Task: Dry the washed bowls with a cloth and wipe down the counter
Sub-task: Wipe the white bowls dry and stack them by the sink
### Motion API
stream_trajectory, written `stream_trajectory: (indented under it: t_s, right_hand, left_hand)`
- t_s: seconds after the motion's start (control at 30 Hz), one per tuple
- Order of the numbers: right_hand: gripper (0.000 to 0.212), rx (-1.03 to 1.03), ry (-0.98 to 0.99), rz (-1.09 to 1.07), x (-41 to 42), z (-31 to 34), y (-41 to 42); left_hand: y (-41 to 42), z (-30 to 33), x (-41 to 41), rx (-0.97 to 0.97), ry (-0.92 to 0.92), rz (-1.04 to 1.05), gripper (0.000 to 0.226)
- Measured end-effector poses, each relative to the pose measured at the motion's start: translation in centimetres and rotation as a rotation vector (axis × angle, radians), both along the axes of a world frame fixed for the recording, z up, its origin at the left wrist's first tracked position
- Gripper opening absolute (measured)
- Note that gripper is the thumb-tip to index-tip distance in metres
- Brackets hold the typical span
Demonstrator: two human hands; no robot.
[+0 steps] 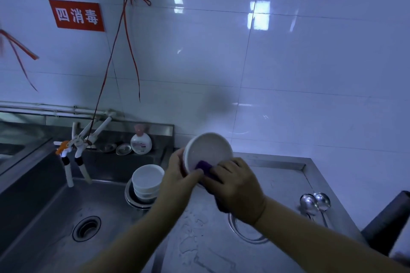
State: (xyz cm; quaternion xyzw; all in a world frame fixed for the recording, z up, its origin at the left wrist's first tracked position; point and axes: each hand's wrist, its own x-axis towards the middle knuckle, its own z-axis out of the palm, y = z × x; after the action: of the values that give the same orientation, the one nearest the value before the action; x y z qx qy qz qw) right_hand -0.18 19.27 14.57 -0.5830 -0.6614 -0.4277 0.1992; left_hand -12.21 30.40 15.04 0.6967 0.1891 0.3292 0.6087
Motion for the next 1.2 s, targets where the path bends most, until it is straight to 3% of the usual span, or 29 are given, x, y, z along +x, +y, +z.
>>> stream_trajectory:
  t_s: [0.1, 0.2, 0.27, 0.37, 0.53, 0.67, 0.8, 0.93, 1.07, 1.2]
  right_hand:
    - [0.015, 0.05, 0.279, -0.099, -3.3, -0.9, 0.9]
    - [0.016, 0.038, 0.373, -0.051, -4.2, -1.9, 0.9]
    - [0.016, -0.016, 0.288, 0.022, -3.3, -2.4, 0.4]
    - [0.012, -0.131, 0.008, 0.115, -0.4, -2.8, -0.4]
    - [0.013, -0.304, -0.323, 0.289, 3.4, -1.6, -0.6]
    - [0.013, -0.198, -0.237, 0.181, 2.1, -1.4, 0.3]
    - [0.024, -0.013, 0.095, -0.025, -1.5, -1.9, 1.7]
    - [0.025, -0.009, 0.219, -0.052, -3.2, -2.3, 1.8]
    - [0.023, -0.051, 0.068, -0.003, -1.8, -2.9, 1.4]
    - [0.013, -0.165, -0.221, 0.131, 1.7, -2.2, 0.3]
  left_hand:
    - [-1.6, -0.6, 0.8, 0.012, -0.117, 0.084, 0.037]
    - [-0.6, -0.7, 0.5, 0.059, -0.078, 0.068, 0.033]
    - [0.3, -0.8, 0.1, 0.122, 0.0, 0.034, 0.031]
    - [1.3, -0.4, -0.4, 0.207, 0.113, -0.032, 0.036]
    - [3.0, 0.6, -0.7, 0.134, 0.314, -0.315, 0.041]
    - [2.8, -0.3, -0.8, -0.044, 0.21, -0.146, 0.034]
    - [0.4, -2.0, -0.4, -0.039, 0.031, 0.015, 0.033]
    - [0.4, -1.5, -0.4, 0.015, -0.03, 0.027, 0.026]
    - [1.8, -0.9, -0.6, 0.163, 0.103, 0.058, 0.031]
    - [3.1, 0.6, -0.6, 0.252, 0.27, -0.106, 0.03]
